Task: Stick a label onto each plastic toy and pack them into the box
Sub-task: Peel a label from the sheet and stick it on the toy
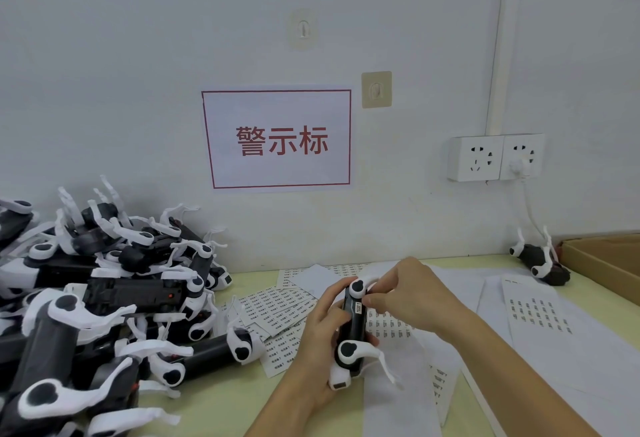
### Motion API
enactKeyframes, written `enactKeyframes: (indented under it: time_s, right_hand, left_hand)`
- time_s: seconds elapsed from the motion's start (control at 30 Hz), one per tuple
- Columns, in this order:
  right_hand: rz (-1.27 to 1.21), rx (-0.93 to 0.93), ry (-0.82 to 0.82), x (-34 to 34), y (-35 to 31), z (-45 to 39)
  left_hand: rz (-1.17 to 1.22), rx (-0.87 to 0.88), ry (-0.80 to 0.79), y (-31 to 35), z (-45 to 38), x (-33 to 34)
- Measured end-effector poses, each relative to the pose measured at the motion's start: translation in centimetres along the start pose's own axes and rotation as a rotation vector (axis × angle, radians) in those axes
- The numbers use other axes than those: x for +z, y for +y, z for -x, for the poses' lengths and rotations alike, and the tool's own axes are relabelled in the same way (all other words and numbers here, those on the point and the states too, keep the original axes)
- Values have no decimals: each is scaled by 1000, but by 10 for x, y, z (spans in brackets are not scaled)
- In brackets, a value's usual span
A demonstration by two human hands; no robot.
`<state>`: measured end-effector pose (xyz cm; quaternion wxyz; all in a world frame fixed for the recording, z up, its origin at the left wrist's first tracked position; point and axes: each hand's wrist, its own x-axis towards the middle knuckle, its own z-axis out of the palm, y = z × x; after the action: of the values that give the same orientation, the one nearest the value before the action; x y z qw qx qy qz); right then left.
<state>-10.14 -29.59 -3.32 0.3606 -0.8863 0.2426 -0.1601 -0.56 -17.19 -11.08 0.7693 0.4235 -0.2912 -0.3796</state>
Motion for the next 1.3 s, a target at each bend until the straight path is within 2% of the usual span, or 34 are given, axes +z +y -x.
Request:
enactKeyframes:
  time_s: [0.07,0.2,0.43,0.67,0.9,1.1,1.3]
  right_hand:
    - [13,-29,-8,-5,0,0]
    - [55,-134,108,-2,2,-2]
    - [-63,-263,227,16,4,-5]
    - [42,-175,-95,1,13,-5]
    - [-75,-136,-171,-5,12,-1]
    - [-290,-59,-6,-12,16,-6]
    - [-430,-82,149,-2,12,-11]
  left_hand:
    - [74,-24,-22,1,0,0]
    - [155,-46,26,1,0,0]
    - [73,-16,29,2,3,2]
    - [-104,72,-40,2,5,1]
    - [-89,54,-35,0,4,2]
    - [-3,14,76,2,2,6]
    - [109,-17,175,0,-2,8]
